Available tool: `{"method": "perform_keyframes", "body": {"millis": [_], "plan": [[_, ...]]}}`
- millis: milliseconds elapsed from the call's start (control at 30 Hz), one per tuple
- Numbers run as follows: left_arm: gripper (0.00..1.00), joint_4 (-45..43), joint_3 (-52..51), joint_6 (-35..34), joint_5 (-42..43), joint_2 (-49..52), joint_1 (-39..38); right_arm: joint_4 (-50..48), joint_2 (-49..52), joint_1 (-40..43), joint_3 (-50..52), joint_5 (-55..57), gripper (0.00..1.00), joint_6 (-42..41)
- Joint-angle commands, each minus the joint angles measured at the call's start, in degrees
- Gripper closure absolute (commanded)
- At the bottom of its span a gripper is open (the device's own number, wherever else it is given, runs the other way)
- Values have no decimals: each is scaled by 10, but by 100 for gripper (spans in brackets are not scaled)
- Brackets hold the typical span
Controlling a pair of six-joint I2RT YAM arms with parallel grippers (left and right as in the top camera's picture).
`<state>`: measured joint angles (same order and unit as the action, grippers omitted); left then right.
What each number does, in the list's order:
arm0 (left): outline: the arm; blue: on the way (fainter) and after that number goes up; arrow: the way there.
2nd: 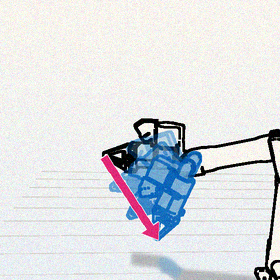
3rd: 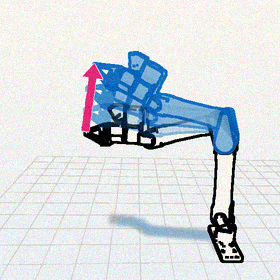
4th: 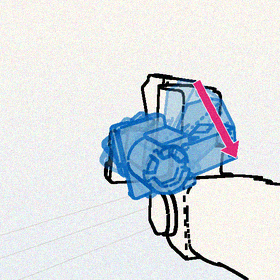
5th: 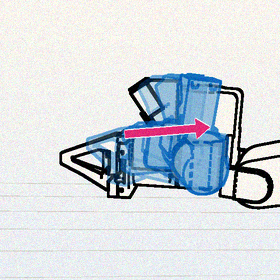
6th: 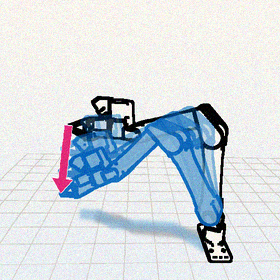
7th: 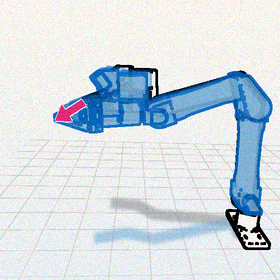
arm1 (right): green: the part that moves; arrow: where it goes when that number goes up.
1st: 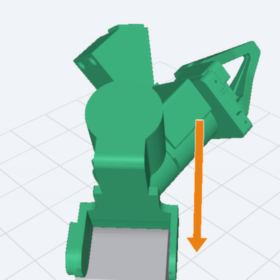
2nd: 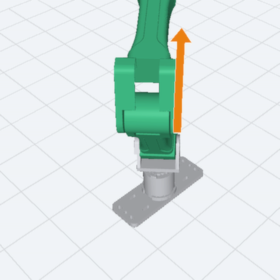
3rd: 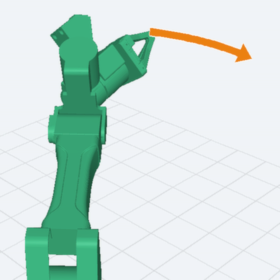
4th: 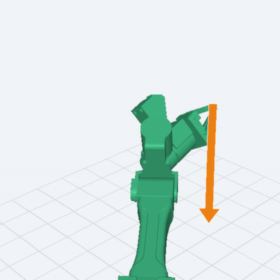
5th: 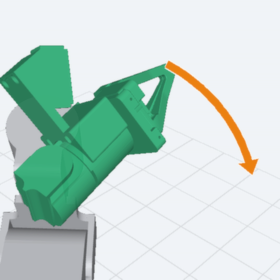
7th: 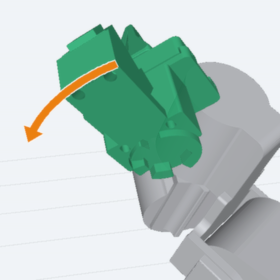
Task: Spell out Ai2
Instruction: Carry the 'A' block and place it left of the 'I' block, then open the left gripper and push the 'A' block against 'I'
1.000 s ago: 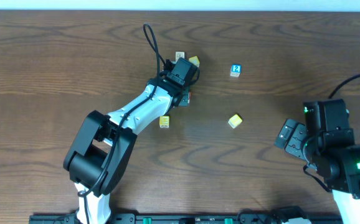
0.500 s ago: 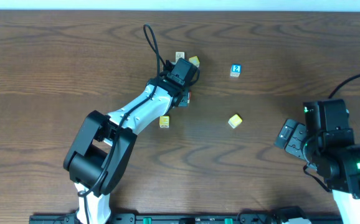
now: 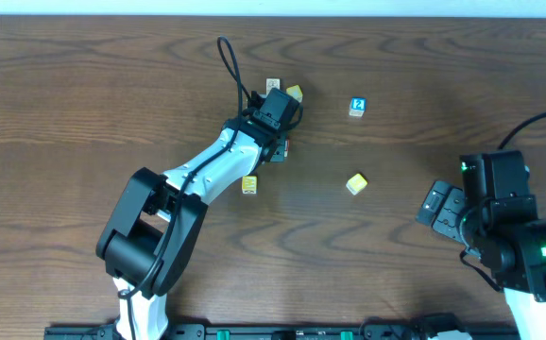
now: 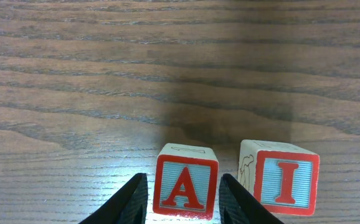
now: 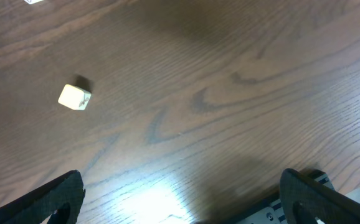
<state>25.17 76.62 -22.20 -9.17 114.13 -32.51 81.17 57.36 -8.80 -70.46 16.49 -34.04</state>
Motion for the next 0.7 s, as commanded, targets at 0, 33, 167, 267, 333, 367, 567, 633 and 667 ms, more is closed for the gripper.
{"method": "perform_keyframes", "body": {"millis": [0,33,167,267,333,367,567,633,667], "plan": [[62,4,10,8,-4,-7,2,1,-3,5,-1,6,1,2],[62,5,10,8,-4,-11,3,1,-3,5,-1,6,1,2],[61,13,10,15,-4,-36,12,1,-3,5,-1,6,1,3],[61,34,10,21,-20,-49,23,1,-3,5,-1,6,1,2],[62,53,10,21,-46,-49,31,1,-3,5,-1,6,1,2],[61,63,10,21,-51,-48,35,1,-3,5,-1,6,1,2],[61,75,10,21,-48,-47,54,-1,-3,5,-1,6,1,2],[61,71,4,21,-36,-47,57,0,-3,5,-1,6,1,2],[61,70,0,21,-31,-47,59,0,-3,5,-1,5,1,2]]}}
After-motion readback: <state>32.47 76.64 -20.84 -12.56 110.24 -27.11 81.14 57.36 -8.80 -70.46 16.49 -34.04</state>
